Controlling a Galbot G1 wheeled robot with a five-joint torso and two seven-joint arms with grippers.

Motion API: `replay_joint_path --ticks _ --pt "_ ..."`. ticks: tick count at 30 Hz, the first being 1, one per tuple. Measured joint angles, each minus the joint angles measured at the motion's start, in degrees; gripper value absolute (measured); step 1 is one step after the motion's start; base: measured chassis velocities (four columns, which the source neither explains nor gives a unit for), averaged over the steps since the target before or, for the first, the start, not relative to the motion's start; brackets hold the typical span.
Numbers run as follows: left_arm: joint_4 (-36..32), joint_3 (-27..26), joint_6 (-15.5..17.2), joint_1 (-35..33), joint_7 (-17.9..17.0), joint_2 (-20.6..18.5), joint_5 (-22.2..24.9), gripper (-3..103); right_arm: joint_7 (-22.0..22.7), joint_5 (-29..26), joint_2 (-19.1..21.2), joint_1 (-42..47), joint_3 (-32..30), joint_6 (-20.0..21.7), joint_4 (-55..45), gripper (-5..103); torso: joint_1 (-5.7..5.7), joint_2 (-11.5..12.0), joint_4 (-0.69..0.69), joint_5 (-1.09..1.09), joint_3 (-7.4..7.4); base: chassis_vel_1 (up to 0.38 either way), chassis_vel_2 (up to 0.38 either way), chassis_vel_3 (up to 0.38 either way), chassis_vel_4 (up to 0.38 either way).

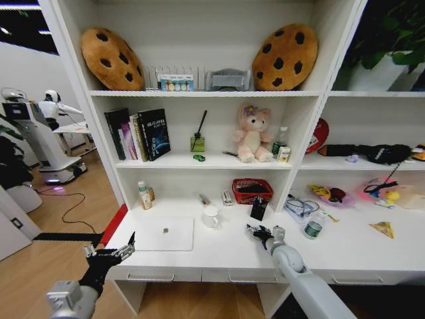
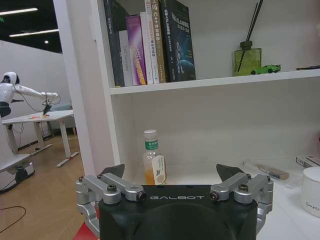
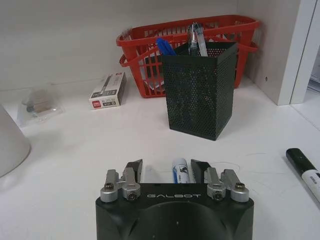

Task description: Organize the objects on the table.

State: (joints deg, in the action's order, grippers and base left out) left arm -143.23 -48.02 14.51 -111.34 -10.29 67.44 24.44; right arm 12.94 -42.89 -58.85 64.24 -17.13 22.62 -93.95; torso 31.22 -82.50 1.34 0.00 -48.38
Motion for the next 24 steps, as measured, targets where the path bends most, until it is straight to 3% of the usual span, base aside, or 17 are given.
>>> replay_joint_path --ticks 1,4,5,7,13,24 --pt "0.0 0.0 0.0 0.0 0.0 0.0 0.0 100 0.0 0.0 0.0 0.0 0.0 0.0 0.0 58 0.0 0.0 0.0 0.0 0.0 0.0 0.0 0.0 0.0" --pt "0.0 0.0 0.0 0.0 0.0 0.0 0.0 100 -0.01 0.09 1.36 1.53 -0.3 0.09 -1.24 42 0.0 0.0 0.01 0.0 0.0 0.0 0.0 0.0 0.0" --pt "0.0 0.0 0.0 0.0 0.0 0.0 0.0 100 -0.01 0.09 1.36 1.53 -0.3 0.09 -1.24 42 0.0 0.0 0.01 0.0 0.0 0.0 0.0 0.0 0.0" --pt "0.0 0.0 0.0 0.0 0.0 0.0 0.0 100 -0.02 0.14 1.95 1.95 -0.48 0.15 -1.6 32 0.0 0.0 0.01 0.0 0.0 0.0 0.0 0.0 0.0" --pt "0.0 0.0 0.0 0.0 0.0 0.0 0.0 100 -0.25 0.11 2.73 2.18 -0.54 0.18 -1.7 12 0.0 0.0 0.0 0.0 -0.01 0.0 0.0 0.0 0.0" --pt "0.0 0.0 0.0 0.0 0.0 0.0 0.0 100 -1.86 0.22 3.67 1.86 -2.1 -0.19 -3.18 12 0.0 0.02 0.01 0.01 -0.01 0.0 0.0 0.0 0.0"
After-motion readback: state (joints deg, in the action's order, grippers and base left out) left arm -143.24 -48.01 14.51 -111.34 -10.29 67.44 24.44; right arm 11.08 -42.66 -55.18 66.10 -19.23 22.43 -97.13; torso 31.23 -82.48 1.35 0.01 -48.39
